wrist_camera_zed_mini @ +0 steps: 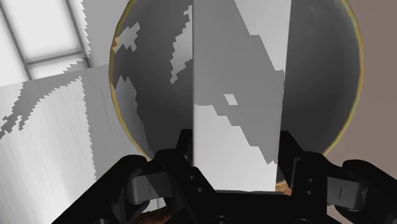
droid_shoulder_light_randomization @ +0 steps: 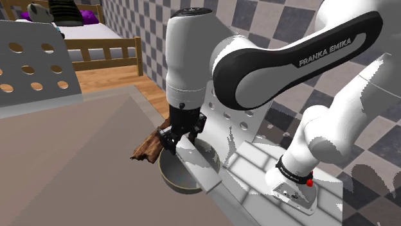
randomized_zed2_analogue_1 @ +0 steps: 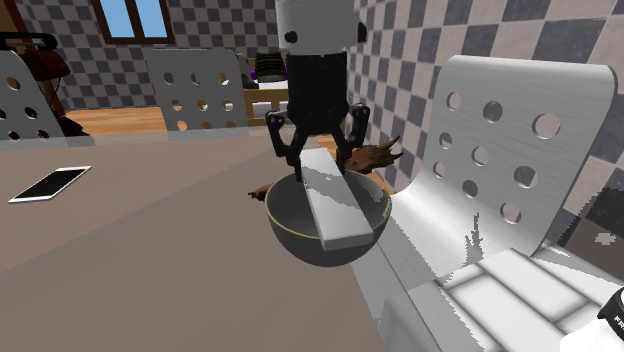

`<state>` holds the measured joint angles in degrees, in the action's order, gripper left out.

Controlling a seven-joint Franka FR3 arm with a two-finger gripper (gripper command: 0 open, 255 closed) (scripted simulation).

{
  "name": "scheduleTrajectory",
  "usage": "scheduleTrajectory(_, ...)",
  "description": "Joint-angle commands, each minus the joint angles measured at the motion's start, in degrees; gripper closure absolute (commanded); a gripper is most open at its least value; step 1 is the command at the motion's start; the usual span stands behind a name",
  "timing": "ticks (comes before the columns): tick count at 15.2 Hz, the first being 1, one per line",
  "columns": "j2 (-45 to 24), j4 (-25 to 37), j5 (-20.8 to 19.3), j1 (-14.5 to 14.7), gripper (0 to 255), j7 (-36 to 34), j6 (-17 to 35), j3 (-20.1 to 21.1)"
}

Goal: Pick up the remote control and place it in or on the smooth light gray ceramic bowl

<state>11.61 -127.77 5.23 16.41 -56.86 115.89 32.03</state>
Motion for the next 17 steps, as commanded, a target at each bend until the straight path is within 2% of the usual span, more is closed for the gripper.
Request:
scheduleTrajectory(1,-0.8,-1.3,-0.3,-0.1,255,-0.2,2.0,0.2)
scheduleTrajectory(9,-0.8,-1.3,-0.3,0.0,255,-0.2,2.0,0.2)
scheduleTrajectory(10,-0.6,-1.4,-0.3,0.0,0,-0.1,1.9,0.1)
scheduleTrajectory(15,-0.8,-1.3,-0.3,0.0,0,-0.2,2.0,0.2)
scheduleTrajectory(17,0.6,1.4,0.2,0.0,0,0.2,-1.9,-0.3)
